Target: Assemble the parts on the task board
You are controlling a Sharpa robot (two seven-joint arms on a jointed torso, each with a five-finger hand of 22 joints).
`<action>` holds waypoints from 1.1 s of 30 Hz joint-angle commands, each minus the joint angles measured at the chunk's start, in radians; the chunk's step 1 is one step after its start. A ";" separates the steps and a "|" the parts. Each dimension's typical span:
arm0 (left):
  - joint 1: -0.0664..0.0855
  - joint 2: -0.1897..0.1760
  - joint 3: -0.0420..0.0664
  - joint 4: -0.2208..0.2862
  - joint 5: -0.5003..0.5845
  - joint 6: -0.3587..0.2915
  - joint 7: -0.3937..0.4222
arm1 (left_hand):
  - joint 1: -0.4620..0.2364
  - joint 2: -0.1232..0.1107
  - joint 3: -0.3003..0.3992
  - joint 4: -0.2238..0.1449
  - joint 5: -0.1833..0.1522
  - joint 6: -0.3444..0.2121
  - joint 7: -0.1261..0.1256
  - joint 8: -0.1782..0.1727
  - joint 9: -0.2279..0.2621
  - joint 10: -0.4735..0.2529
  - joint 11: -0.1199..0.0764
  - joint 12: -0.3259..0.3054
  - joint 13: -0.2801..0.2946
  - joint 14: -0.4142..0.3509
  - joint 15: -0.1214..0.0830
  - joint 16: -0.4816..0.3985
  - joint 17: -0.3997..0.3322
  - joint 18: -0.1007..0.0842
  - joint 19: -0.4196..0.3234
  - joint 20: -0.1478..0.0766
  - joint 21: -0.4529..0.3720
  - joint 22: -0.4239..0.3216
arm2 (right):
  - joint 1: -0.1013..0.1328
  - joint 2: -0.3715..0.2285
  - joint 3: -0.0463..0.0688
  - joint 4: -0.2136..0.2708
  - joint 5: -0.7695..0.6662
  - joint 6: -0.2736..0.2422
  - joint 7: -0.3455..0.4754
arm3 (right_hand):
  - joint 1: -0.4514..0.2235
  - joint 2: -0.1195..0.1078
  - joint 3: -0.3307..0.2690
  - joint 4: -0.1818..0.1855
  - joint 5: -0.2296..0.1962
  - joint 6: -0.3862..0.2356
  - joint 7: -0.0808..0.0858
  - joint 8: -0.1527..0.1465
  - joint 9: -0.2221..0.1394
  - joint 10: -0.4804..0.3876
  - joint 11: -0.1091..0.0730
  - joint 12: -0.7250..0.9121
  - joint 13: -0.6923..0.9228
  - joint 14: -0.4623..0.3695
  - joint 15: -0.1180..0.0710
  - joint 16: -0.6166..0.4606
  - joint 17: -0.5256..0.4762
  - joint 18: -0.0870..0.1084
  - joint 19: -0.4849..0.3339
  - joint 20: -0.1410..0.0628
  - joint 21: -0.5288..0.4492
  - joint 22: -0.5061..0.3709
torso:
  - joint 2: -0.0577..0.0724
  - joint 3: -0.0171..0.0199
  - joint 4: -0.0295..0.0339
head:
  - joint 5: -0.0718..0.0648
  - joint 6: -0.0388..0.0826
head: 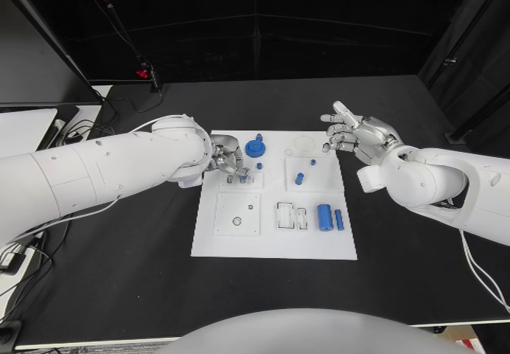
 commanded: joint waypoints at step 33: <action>0.001 -0.029 0.000 0.018 0.035 -0.007 -0.072 | -0.023 -0.007 0.031 -0.001 -0.026 0.001 -0.004 -0.012 0.035 0.106 -0.003 0.001 0.261 0.105 -0.008 0.001 0.263 -0.006 0.104 -0.004 0.003 0.263 | -0.001 0.002 0.000 -0.001 0.002 0.007 0.003 | -0.003 0.013 -0.009 0.003 -0.005 -0.013 0.011 0.008 -0.002 -0.015 0.000 0.011 -0.008 -0.014 0.003 0.011 -0.008 0.009 -0.006 0.004 -0.006 -0.004 | 0.000 -0.0014 -0.0023 | 0.012 -0.012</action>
